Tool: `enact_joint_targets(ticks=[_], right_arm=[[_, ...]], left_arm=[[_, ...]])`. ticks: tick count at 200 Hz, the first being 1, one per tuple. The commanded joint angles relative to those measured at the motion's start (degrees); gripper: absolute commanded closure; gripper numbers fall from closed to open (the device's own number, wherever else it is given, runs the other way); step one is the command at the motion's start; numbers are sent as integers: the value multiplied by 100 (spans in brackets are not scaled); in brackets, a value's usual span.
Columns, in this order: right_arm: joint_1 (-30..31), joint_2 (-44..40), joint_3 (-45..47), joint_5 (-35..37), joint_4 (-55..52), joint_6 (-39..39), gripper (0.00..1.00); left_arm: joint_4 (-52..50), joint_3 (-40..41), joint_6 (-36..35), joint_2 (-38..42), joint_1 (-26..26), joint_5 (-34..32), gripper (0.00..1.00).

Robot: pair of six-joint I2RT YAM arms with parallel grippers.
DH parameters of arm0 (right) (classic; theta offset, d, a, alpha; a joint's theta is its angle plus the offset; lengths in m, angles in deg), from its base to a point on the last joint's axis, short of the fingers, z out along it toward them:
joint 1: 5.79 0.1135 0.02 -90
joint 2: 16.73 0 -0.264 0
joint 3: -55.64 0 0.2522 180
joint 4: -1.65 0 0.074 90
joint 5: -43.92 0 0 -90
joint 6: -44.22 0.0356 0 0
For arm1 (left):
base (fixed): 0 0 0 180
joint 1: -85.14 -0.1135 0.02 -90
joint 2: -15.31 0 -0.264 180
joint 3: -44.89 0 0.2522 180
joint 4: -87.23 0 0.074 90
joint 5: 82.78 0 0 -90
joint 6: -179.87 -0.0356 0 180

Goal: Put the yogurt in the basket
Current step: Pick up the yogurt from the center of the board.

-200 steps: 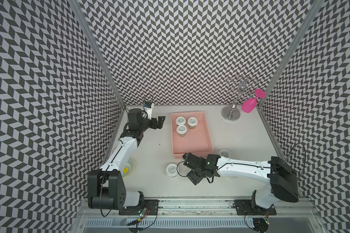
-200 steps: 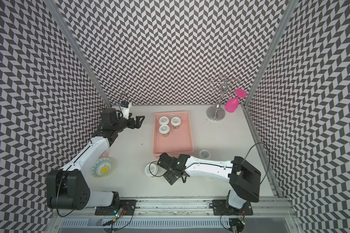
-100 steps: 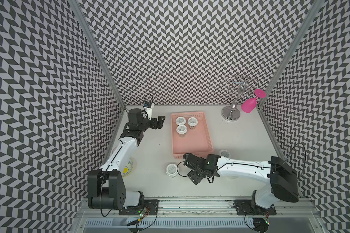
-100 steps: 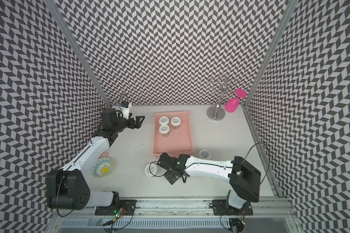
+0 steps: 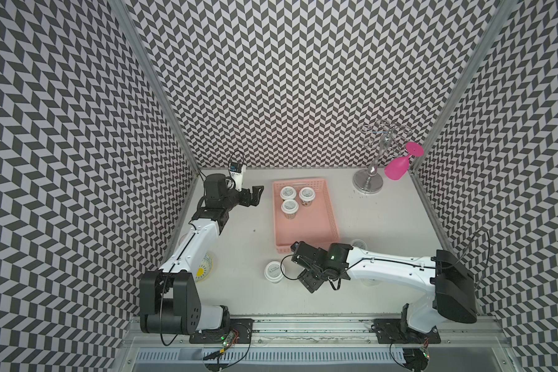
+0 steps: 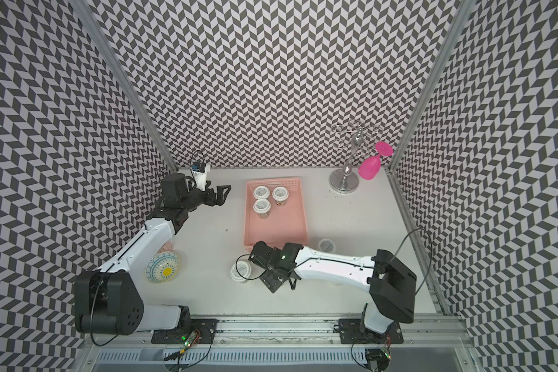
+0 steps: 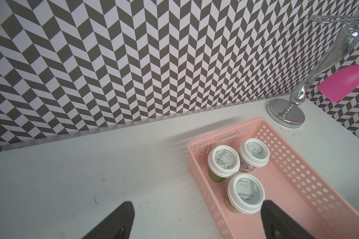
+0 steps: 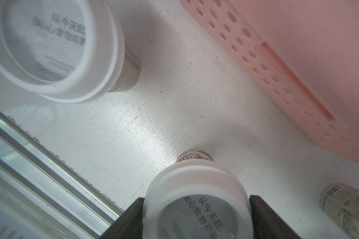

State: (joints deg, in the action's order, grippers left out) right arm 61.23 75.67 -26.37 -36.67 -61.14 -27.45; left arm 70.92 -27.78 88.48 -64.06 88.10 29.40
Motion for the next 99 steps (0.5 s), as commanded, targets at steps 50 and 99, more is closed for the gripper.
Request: enact_joint_targets(ticks=[50,99], right_arm=[[40,-337,-969,253,-608,-39,22],[-288,-300,-1564,379,-846,-330,22]], left_arm=[[175,99,22,107,-32,59,1],[191,99,66,124,-32,124,1]])
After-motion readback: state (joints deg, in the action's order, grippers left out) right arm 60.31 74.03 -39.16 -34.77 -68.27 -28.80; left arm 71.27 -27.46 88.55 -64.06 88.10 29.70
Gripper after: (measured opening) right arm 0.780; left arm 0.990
